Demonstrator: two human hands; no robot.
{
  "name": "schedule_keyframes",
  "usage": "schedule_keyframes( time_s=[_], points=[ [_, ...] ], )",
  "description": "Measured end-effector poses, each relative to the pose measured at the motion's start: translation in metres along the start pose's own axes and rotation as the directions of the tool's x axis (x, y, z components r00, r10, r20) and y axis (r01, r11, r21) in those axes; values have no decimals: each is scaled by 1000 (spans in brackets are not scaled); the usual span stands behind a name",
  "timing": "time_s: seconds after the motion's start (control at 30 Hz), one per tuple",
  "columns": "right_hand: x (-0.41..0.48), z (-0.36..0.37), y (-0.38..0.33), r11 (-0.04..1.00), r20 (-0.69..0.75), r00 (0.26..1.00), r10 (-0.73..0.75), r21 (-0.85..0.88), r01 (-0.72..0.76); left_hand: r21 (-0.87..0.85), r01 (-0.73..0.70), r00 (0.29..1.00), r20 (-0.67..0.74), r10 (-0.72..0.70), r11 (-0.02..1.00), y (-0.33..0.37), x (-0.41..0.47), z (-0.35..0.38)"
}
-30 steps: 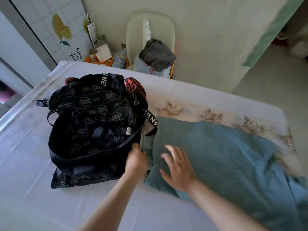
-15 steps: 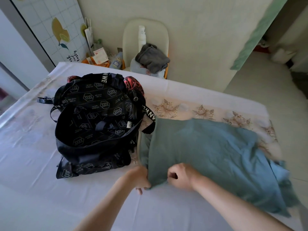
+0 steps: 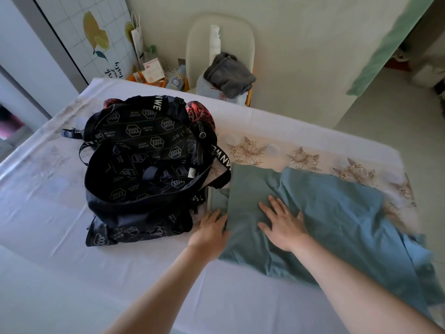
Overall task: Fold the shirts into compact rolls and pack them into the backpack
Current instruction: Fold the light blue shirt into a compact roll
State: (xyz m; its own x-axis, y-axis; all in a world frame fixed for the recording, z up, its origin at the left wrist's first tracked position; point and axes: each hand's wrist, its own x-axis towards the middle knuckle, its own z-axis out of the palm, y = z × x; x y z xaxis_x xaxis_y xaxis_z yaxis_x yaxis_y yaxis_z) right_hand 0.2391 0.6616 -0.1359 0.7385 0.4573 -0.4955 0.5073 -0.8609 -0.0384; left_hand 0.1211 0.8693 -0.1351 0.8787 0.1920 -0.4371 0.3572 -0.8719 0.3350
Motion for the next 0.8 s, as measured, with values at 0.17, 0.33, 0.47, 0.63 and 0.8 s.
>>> schedule_keyframes(
  time_s=[0.17,0.33,0.47,0.63,0.8],
  points=[
    [19,-31,-28,986,-238,961,-143,-114,119,-6,86,979,-183,-86,996,7,8,4],
    [60,-53,-87,912,-267,885,-382,48,408,-173,294,917,-226,-329,940,9,9,-2],
    [82,-60,-120,930,-93,926,-365,-1,367,-217,364,894,-192,-406,906,8,17,-1],
    [93,-56,-123,897,-48,934,-353,267,353,-356,380,876,-158,-456,854,2,21,1],
    [77,-78,-98,681,-165,954,-249,671,294,-609,220,912,-148,-382,762,9,13,-11]
  ],
)
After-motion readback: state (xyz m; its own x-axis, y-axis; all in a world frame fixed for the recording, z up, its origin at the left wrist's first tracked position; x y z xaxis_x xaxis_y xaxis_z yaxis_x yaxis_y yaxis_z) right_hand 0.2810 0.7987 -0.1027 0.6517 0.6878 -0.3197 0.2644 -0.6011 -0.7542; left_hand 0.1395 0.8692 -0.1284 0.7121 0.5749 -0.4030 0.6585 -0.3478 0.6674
